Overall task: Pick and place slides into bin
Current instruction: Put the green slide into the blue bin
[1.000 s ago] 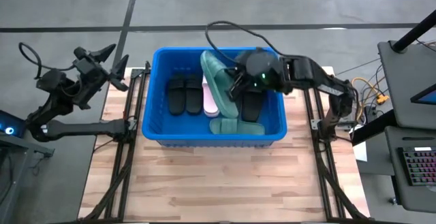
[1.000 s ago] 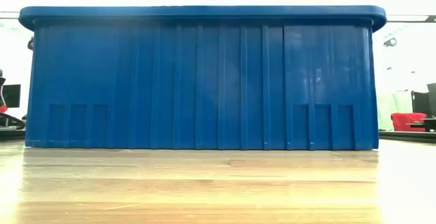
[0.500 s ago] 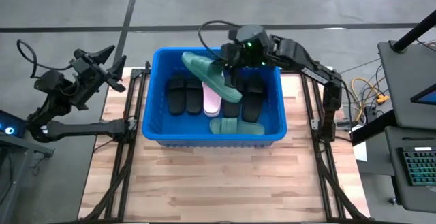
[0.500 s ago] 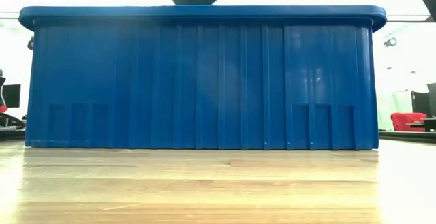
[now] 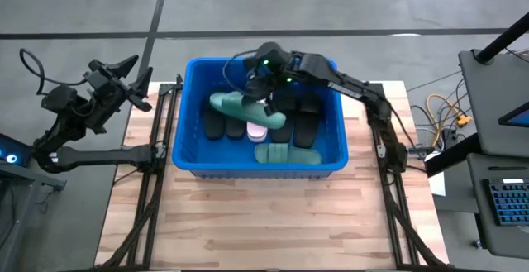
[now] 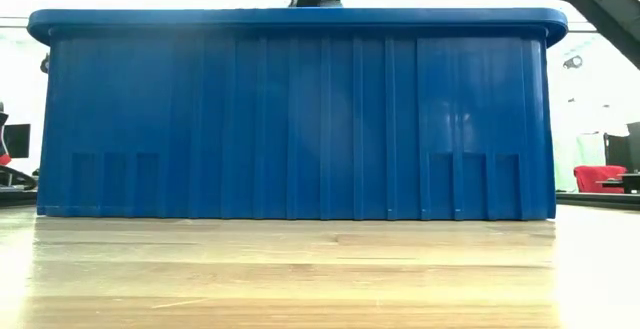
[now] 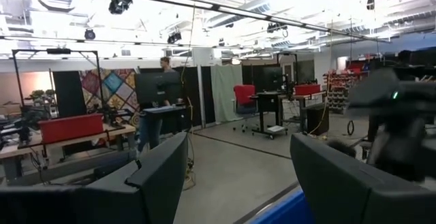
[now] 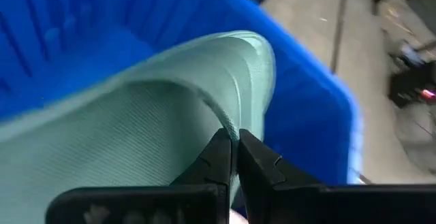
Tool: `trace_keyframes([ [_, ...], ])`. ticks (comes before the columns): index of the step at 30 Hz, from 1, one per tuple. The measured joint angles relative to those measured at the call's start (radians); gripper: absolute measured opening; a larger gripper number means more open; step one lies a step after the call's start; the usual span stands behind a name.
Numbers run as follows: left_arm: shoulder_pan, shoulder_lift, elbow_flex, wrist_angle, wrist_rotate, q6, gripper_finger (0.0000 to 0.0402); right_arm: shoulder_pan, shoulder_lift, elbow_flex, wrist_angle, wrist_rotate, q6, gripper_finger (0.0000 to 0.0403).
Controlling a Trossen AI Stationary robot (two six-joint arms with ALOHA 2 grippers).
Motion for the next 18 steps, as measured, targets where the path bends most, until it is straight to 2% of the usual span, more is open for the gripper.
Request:
trace_keyframes([
  [7, 0.0, 0.004, 0.0, -0.004, -0.019, 0.0, 0.0244, 0.022, 0.088, 0.0, -0.002, -0.051, -0.105, 0.0008],
  [10, 0.0, 0.003, 0.0, -0.002, -0.019, 0.0, 0.0244, 0.034, 0.091, 0.0, -0.004, -0.076, -0.134, 0.0008],
  [14, 0.0, 0.003, 0.0, -0.002, -0.021, 0.001, 0.0244, 0.058, 0.09, 0.0, -0.009, -0.177, -0.164, 0.0008],
  [18, 0.0, 0.003, 0.0, -0.003, -0.035, 0.001, 0.0244, 0.079, 0.1, -0.001, -0.038, -0.181, -0.234, 0.0008],
])
